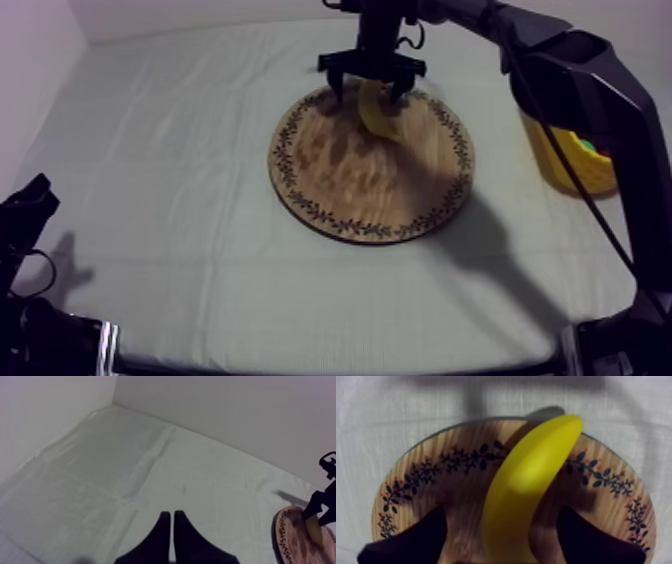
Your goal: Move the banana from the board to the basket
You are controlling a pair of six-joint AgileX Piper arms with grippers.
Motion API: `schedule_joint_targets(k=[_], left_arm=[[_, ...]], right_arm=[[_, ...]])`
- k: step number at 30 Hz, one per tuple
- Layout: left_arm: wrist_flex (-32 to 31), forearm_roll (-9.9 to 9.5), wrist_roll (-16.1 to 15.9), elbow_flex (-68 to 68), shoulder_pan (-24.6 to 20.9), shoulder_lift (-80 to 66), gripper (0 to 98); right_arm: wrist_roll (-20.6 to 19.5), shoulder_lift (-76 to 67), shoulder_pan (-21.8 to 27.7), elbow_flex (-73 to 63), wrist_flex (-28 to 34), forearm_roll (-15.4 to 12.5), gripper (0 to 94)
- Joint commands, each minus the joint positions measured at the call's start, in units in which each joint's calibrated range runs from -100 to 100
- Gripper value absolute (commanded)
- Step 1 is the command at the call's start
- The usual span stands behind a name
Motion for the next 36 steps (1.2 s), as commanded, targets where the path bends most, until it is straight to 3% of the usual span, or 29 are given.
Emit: schedule_joint_targets(k=[1, 7, 12, 23, 36], left_arm=[[0.0, 0.02, 0.0, 0.0, 0.0, 0.0, 0.1], [0.0, 0.02, 0.0, 0.0, 0.0, 0.0, 0.1], [0.0, 0.02, 0.0, 0.0, 0.0, 0.0, 0.1], [0.0, 0.02, 0.0, 0.0, 0.0, 0.0, 0.1], [0.0, 0.02, 0.0, 0.0, 0.0, 0.0, 0.1]], right_arm=[[0.1, 0.1, 0.0, 0.0, -0.1, 0.0, 49.6], [-0.1, 0.4, -0.1, 0.5, -0.2, 0.6, 29.4], [-0.4, 0.5, -0.2, 1.6, -0.5, 1.0, 20.6], [0.1, -3.5, -0.3, 4.7, -0.7, 1.7, 17.4], [3.8, -24.3, 0.6, 11.1, 3.2, 1.8, 18.6]])
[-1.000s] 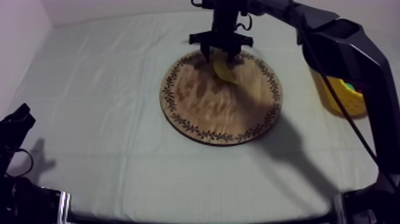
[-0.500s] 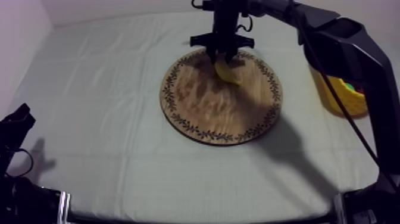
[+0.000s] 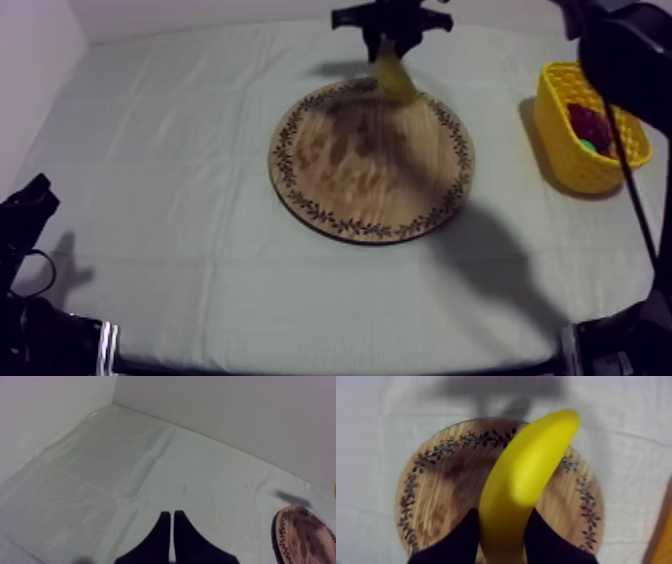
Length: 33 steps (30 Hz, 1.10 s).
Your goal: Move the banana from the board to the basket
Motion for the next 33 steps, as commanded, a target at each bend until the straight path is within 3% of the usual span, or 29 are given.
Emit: schedule_joint_targets(k=[1, 16, 33], left_arm=[[0.0, 0.02, 0.0, 0.0, 0.0, 0.0, 0.1], [0.0, 0.02, 0.0, 0.0, 0.0, 0.0, 0.1], [0.0, 0.02, 0.0, 0.0, 0.0, 0.0, 0.1]], right_arm=[[0.5, -5.9, 0.2, 0.6, 0.1, 0.0, 18.6], [2.7, -21.8, 1.7, 17.0, -0.7, 1.0, 19.0], [9.2, -31.6, 17.7, 38.3, -5.1, 4.5, 19.7]])
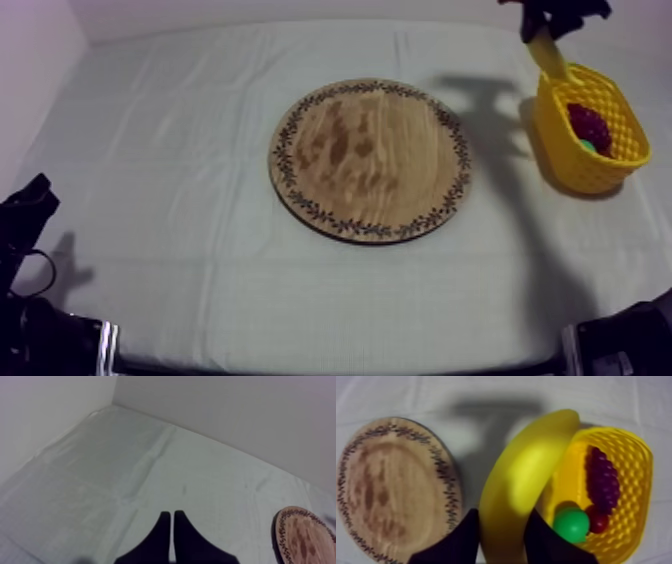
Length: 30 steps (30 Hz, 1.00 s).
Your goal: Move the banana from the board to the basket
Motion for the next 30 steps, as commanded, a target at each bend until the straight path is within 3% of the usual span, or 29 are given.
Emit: schedule_joint_targets(k=[1, 14, 30], left_arm=[[0.0, 0.02, 0.0, 0.0, 0.0, 0.0, 0.1], [0.0, 0.02, 0.0, 0.0, 0.0, 0.0, 0.1], [0.0, 0.02, 0.0, 0.0, 0.0, 0.0, 0.1]], right_arm=[[0.9, -0.8, 3.4, 2.6, -0.1, 0.5, 19.9], [4.1, -4.4, 12.6, 12.3, -3.4, 3.7, 21.0], [4.3, 0.1, 13.4, 14.5, -8.9, 3.5, 18.4]])
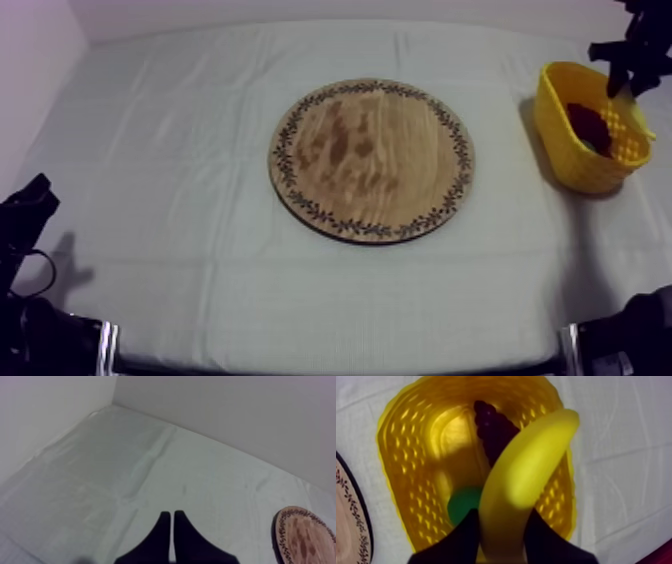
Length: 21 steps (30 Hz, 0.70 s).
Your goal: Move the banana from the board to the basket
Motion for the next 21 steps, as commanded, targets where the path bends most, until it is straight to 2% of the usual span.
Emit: schedule_joint_targets(k=[1, 6, 13, 15, 21], left_arm=[[0.0, 0.02, 0.0, 0.0, 0.0, 0.0, 0.1], [0.0, 0.02, 0.0, 0.0, 0.0, 0.0, 0.1], [0.0, 0.02, 0.0, 0.0, 0.0, 0.0, 0.1], [0.0, 0.02, 0.0, 0.0, 0.0, 0.0, 0.1], [0.0, 0.02, 0.0, 0.0, 0.0, 0.0, 0.1]], right_arm=[[-0.1, 1.8, -0.2, 0.1, -1.3, -0.3, 17.9], [-0.8, 6.9, -1.2, 0.3, -5.5, -0.3, 18.9], [-2.7, 13.4, -3.2, -0.6, -9.4, 1.5, 28.7], [-3.0, 14.5, -3.4, -1.2, -9.5, 1.5, 35.1], [-3.8, 15.8, -3.4, -2.1, -9.2, 0.5, 62.8]])
